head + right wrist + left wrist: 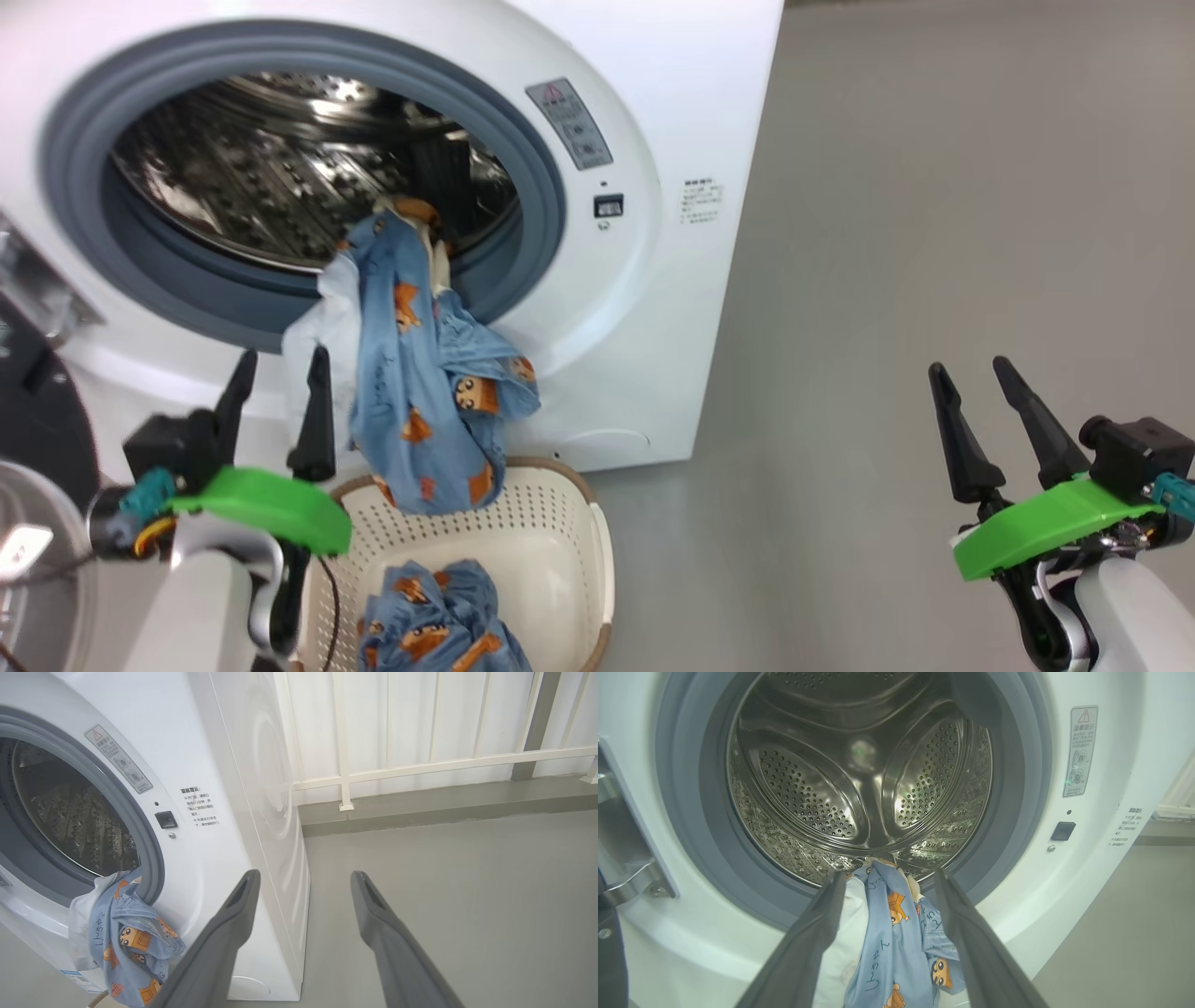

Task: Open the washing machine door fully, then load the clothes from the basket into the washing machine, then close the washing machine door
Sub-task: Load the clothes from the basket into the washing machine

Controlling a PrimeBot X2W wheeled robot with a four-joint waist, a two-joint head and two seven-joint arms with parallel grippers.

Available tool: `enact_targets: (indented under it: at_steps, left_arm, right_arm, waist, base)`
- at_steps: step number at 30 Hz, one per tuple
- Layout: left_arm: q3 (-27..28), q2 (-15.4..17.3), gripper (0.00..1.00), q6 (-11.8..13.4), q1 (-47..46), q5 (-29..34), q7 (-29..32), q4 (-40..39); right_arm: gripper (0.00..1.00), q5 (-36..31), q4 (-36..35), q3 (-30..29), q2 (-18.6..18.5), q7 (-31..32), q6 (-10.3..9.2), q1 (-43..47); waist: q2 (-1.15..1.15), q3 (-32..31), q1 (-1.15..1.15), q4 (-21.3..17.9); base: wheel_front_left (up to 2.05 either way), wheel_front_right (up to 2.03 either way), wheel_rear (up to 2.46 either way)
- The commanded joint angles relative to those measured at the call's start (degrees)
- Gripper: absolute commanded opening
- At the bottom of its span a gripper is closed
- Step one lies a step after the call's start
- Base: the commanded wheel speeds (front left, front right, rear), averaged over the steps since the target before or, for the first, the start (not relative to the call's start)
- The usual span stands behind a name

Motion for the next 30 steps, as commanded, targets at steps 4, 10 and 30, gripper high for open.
enact_targets:
  at_steps: [4, 10, 30]
  left_arm:
    - [2.5, 1.6, 1.0, 0.7, 4.3, 1.0, -0.4, -5.2]
    - [3.6, 1.6, 1.0, 1.6, 10.3, 0.6, -0.4, -10.3]
    - [3.9, 0.2, 1.0, 4.2, 17.0, -0.4, 0.0, -19.4]
  right_arm:
    - [1.0, -0.3, -1.1, 0.9, -0.9, -0.5, 0.26, 1.4]
    - [1.0, -1.0, -1.9, 0.6, -1.2, -0.5, 0.26, 2.2]
    - [1.0, -2.5, -4.0, -1.9, -1.0, -0.5, 0.26, 2.6]
  waist:
    - [0.0, -4.4, 0.01, 2.5]
    - [0.0, -5.1, 0.01, 2.7]
    - [0.0, -3.7, 0.01, 3.2]
  base:
    - [0.0, 0.0, 0.0]
    - [0.0, 0.0, 0.0]
    - [0.0, 0.0, 0.0]
